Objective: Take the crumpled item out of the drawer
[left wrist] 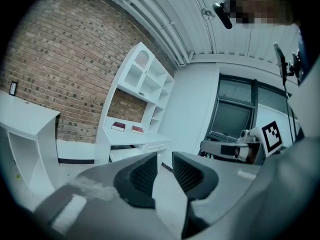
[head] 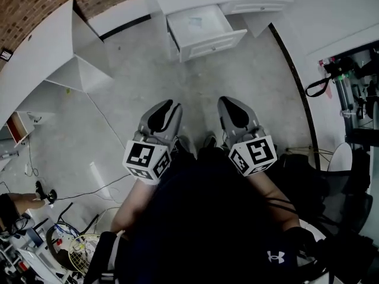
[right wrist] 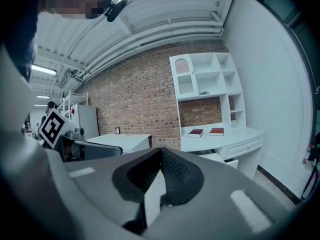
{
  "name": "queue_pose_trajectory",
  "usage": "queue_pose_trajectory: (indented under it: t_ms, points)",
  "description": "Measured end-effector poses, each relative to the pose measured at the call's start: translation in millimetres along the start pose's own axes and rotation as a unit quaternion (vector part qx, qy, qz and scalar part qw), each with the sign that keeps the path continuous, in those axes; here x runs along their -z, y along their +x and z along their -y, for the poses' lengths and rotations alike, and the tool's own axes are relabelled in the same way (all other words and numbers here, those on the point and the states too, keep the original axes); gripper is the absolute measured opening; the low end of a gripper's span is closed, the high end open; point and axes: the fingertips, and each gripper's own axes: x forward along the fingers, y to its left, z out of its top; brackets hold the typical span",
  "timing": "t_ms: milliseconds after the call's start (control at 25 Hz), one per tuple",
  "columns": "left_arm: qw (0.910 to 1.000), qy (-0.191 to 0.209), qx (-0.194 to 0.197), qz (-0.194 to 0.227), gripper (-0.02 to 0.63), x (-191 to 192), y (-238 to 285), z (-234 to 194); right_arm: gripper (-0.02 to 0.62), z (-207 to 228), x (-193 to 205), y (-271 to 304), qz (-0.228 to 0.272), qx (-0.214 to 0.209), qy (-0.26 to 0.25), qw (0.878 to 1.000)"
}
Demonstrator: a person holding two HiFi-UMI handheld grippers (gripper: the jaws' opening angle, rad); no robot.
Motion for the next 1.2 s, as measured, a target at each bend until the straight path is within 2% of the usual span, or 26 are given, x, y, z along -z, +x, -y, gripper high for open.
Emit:
queue_pose_trajectory:
  t_ms: [800, 1000, 1200]
  points:
    - [0.9998, 0.004, 0.015, -0.009, 0.103, 1.6, 6.2, -0.8, 0.003, 4.2, 3.3, 1.4, -0.009, 0.015, 0.007, 1.000]
    - [0.9996, 0.001, 0.016, -0.022, 0.103, 6.1, 23.6, -0.2, 0.003, 23.7, 11.9, 4.8, -0.016, 0.023, 0.023, 0.999]
    - [0.9996, 0.007, 0.003, -0.029, 0.103, 0.7, 51.3, -6.7, 0.003, 48.9, 11.5, 26.0, -0.014, 0.010, 0.038, 0.999]
